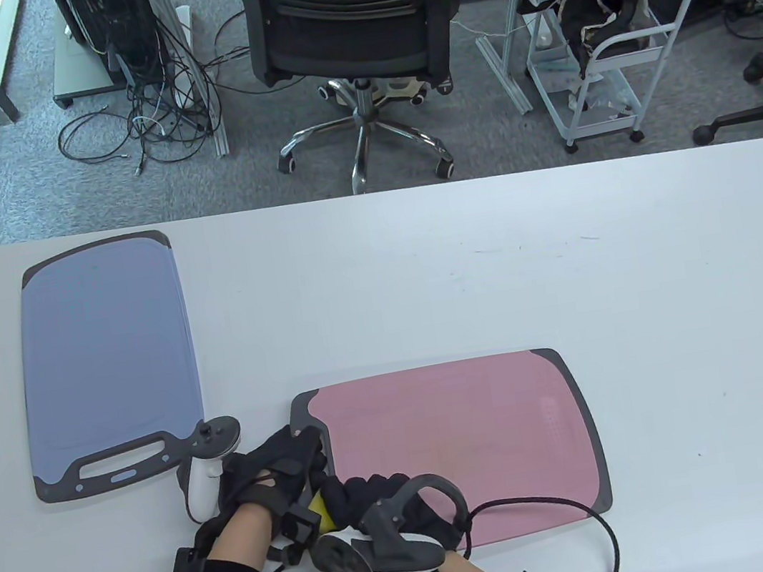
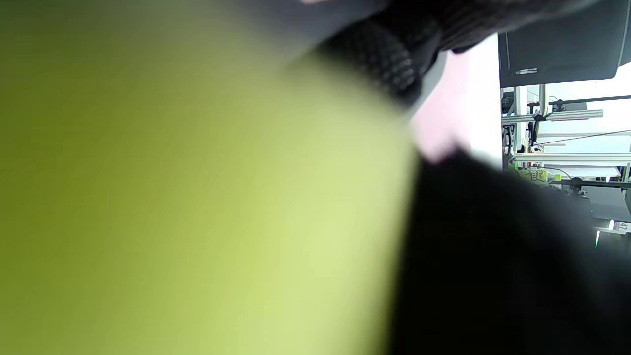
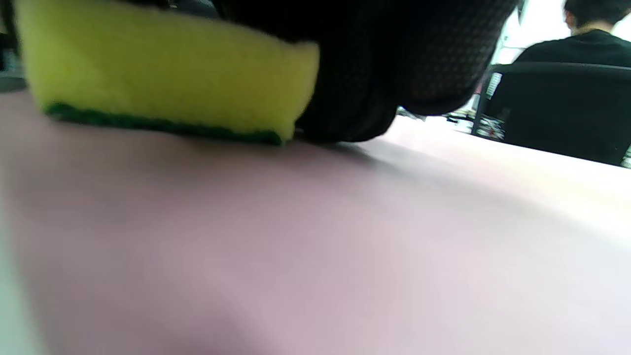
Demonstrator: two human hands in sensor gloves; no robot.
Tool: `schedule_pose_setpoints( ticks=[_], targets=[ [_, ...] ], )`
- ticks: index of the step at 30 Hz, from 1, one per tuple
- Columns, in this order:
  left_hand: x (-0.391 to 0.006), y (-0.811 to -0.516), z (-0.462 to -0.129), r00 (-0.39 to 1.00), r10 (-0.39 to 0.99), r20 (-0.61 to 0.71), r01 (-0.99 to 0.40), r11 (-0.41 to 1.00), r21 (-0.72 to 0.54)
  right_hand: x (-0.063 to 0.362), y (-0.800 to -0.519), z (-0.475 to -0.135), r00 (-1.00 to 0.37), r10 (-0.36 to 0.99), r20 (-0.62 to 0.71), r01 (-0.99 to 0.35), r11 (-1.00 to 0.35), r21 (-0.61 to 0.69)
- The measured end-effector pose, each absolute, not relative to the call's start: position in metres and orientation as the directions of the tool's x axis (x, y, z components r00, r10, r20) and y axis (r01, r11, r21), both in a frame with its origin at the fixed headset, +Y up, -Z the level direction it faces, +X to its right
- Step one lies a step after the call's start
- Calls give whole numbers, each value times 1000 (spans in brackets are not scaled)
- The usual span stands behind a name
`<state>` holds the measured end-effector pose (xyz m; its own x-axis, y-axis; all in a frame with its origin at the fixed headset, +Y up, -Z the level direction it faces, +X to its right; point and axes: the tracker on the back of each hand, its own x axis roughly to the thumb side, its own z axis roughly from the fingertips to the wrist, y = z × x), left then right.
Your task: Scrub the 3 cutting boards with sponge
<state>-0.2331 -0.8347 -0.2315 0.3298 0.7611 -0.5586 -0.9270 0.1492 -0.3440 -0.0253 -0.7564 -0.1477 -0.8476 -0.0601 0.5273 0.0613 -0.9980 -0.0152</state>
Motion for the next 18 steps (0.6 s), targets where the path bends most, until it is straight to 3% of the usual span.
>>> schedule_pose_setpoints(
  ticks=[2, 5, 8, 10, 12, 14, 15, 17, 18],
  targets=[
    [-233, -835, -232, 330, 761, -559, -927, 149, -344, 20, -759, -157, -909, -86, 407, 100, -995, 14],
    [-233, -835, -232, 332, 761, -557, -927, 152, -344, 123, -768, -161, -986, -99, 134, 103, -994, 24],
    [-233, -835, -232, 333, 761, -557, -926, 154, -344, 210, -773, -156, -983, -71, -172, 54, -993, 101],
    [-233, -835, -232, 334, 761, -556, -926, 156, -344, 237, -774, -155, -958, -85, -274, 51, -991, 127],
    [-234, -835, -232, 337, 762, -553, -926, 161, -342, 232, -774, -154, -965, -33, -262, 1, -993, 121],
    [-234, -835, -232, 336, 761, -555, -926, 158, -343, 202, -771, -159, -989, -47, -137, 36, -996, 82],
    [-234, -835, -232, 335, 761, -555, -926, 157, -344, 176, -769, -163, -1000, -19, 4, 19, -996, 88],
    [-233, -835, -232, 337, 762, -553, -926, 161, -342, 125, -766, -165, -992, 43, 122, -35, -997, 68],
    [-234, -835, -232, 337, 762, -553, -926, 160, -343, 84, -764, -164, -968, 71, 240, -53, -995, 79]
  ],
)
